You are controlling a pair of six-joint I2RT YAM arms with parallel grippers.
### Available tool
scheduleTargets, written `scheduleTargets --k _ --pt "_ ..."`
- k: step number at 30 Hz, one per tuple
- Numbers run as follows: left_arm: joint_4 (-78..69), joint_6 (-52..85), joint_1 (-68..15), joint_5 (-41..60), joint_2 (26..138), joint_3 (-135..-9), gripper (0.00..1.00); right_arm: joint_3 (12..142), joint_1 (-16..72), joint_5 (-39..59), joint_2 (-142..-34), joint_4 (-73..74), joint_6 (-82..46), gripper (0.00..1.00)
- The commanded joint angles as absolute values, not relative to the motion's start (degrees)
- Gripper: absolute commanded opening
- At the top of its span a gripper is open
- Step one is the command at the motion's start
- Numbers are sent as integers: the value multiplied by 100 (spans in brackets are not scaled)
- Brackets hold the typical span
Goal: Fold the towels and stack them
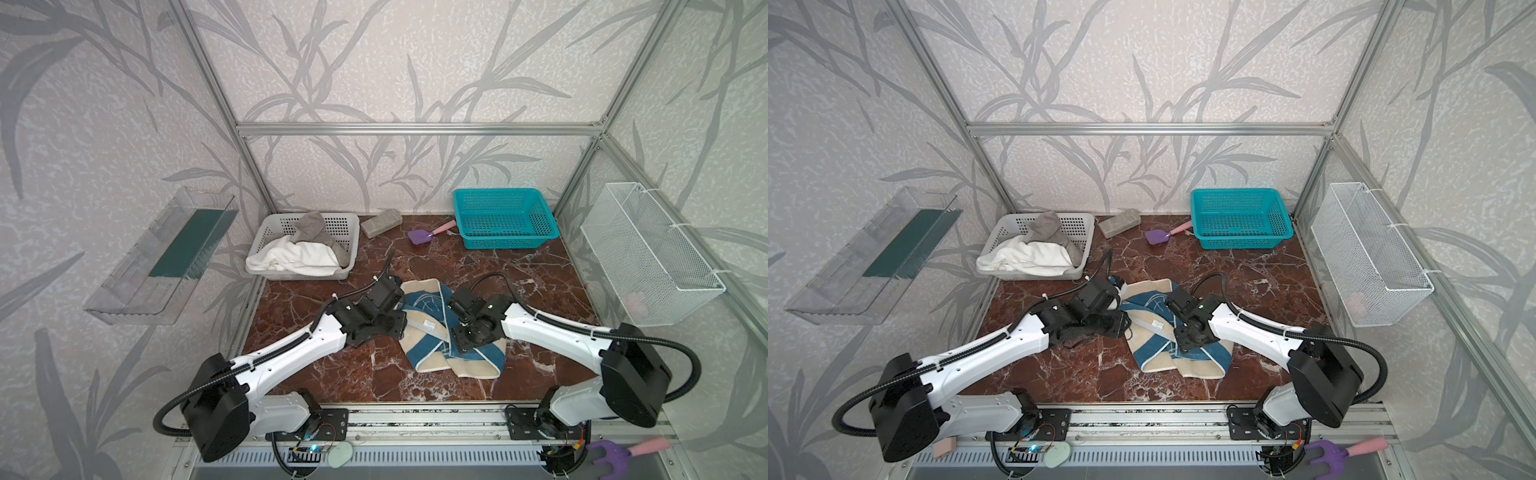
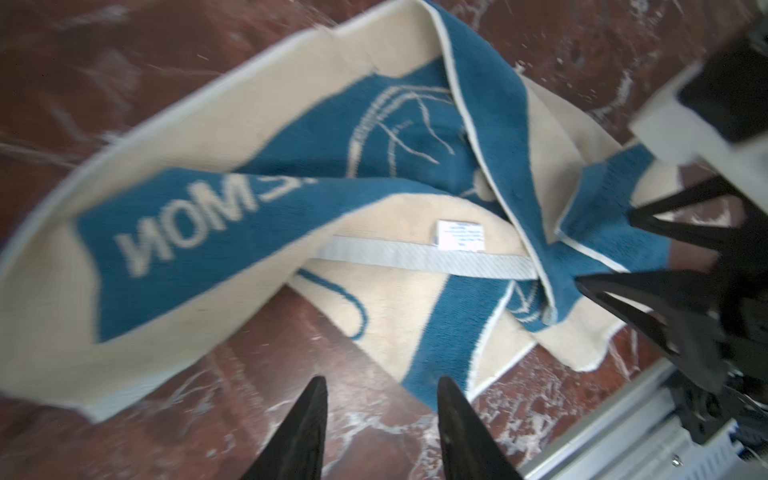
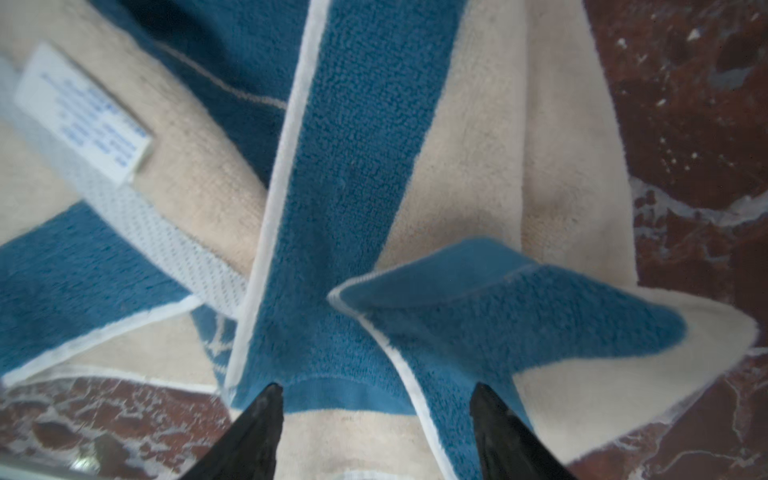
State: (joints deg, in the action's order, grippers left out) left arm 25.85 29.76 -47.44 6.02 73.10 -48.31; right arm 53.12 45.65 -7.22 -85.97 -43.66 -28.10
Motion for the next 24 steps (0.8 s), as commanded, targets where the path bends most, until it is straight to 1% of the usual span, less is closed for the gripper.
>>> scheduleTargets --k 1,4,8,9,11,13,16,18,21,24 --pt "1148 3467 -5107 1241 7478 -4480 43 5536 4587 -1282 -8859 -4216 -2936 72" --pt "810 3401 -5357 1321 7711 -4407 42 5616 4588 -1628 -9072 -4175 -2929 66" --pt "718 3217 -5532 1393 7961 -4454 42 5910 4579 -1887 -9422 -4294 -2807 64" --pt "691 3194 -5533 1441 8011 -4465 42 5972 4579 -1936 -9477 -4320 -2779 62" --pt "585 3185 -5554 1515 8089 -4465 43 6020 4579 -2083 -9494 -4333 -2751 51" --pt "383 3218 -5570 1674 8184 -4452 45 5965 4567 -2226 -9428 -4298 -2717 31" --pt "208 3348 -5606 1926 8460 -4445 50 5808 4328 -2096 -9387 -4252 -2673 14" --pt "82 3426 -5654 2018 8653 -4435 51 5683 4204 -2055 -9334 -4230 -2648 7" --pt "-39 3523 -5695 2150 8956 -4565 50 5403 4078 -2048 -9057 -4149 -2691 0" --pt "-194 3598 -5735 2255 9279 -4759 49 5072 3878 -1874 -8692 -3987 -2791 0"
